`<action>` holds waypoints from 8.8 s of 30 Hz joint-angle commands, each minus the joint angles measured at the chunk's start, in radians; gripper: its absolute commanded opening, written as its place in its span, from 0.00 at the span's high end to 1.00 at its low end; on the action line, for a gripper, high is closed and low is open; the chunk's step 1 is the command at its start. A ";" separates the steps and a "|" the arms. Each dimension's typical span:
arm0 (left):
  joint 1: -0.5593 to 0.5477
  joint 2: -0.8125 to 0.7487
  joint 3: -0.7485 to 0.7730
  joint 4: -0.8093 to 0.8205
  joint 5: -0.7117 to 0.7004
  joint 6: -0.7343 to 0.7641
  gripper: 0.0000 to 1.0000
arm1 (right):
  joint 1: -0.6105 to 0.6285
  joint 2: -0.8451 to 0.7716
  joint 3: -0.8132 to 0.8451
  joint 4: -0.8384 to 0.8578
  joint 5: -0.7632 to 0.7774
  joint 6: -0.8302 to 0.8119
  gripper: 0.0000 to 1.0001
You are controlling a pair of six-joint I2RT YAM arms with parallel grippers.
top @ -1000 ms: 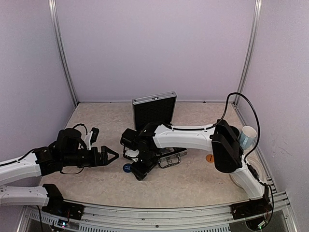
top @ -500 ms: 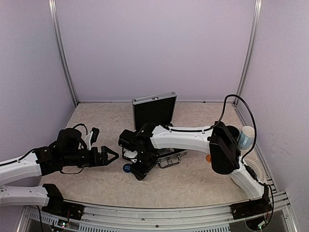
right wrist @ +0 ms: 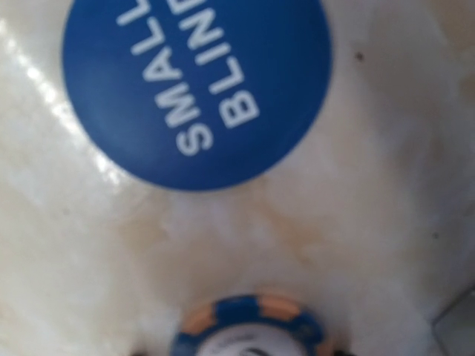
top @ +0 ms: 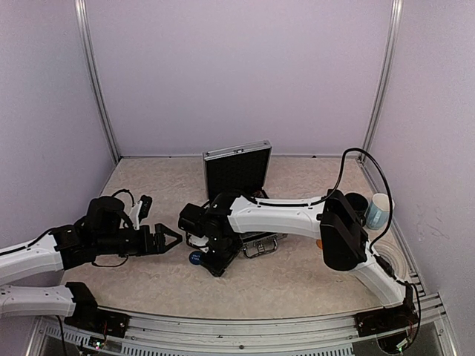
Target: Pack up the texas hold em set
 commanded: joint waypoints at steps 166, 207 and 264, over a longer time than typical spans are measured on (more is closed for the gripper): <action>0.083 -0.280 -0.222 0.074 -0.120 -0.215 0.01 | 0.261 0.023 -0.079 0.220 -0.167 -0.406 0.01; 0.082 -0.333 -0.219 0.064 -0.116 -0.286 0.01 | 0.234 -0.013 -0.267 0.139 0.033 -0.304 0.21; 0.082 -0.359 -0.118 -0.092 -0.186 -0.279 0.01 | 0.179 -0.080 -0.215 0.304 -0.262 -0.430 0.12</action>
